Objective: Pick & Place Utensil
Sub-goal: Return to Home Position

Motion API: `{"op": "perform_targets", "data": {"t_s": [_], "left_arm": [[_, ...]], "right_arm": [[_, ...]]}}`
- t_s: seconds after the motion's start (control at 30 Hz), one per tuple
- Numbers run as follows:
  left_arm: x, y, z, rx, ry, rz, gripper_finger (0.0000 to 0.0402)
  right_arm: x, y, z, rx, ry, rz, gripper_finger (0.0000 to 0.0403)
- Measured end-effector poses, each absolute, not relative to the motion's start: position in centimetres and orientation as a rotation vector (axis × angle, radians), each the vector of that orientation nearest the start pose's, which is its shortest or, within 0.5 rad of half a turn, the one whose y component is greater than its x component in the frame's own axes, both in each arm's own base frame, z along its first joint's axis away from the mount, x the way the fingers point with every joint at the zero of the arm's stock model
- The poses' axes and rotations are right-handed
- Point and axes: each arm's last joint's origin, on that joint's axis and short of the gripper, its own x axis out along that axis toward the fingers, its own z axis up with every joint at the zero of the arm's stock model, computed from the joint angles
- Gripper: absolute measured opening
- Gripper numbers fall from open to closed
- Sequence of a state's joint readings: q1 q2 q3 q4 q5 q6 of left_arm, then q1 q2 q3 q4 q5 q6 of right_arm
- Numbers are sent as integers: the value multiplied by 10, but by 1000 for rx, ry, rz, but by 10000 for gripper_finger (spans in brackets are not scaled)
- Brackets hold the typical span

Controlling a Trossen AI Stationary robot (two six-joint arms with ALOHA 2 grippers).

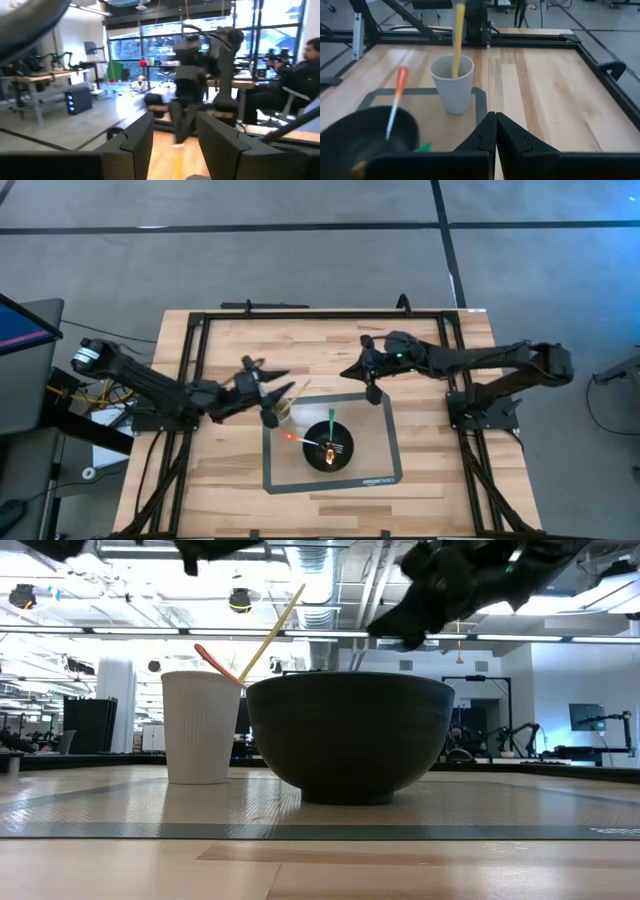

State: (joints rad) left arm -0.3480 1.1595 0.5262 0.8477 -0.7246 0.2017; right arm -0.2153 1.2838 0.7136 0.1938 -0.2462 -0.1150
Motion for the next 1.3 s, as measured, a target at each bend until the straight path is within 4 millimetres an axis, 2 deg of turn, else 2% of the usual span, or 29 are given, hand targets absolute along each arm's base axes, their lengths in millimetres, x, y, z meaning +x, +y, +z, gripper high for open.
{"op": "perform_targets", "data": {"t_s": [0.2, 0.3, 0.4, 0.6, 0.77, 0.9, 1.03, 1.13, 1.3], "left_arm": [[184, -51, 289, 164, -49, 469, 137], [163, -44, 291, 212, 19, 467, 123], [146, -38, 288, 237, 84, 397, 105], [126, -31, 278, 115, 133, 216, 55], [126, -25, 253, 111, 131, 140, 9], [128, -19, 235, 64, 47, 126, 10], [125, -14, 223, 61, 38, 132, 13], [118, -10, 224, 74, -2, 155, 10], [104, -6, 223, 134, -86, 173, 7]], "right_arm": [[221, -42, 282, -44, 302, 39, 1], [191, -35, 300, -53, 264, 37, 1], [163, -28, 307, -50, 277, 38, 1], [126, -19, 285, -116, 226, 50, 1], [96, -16, 279, -157, 122, -6, 1], [79, -12, 265, -162, 78, -8, 1], [68, -9, 251, -164, 16, -7, 1], [62, -8, 247, -176, -40, -8, 1], [66, -9, 244, -153, -24, 2, 1]]}}
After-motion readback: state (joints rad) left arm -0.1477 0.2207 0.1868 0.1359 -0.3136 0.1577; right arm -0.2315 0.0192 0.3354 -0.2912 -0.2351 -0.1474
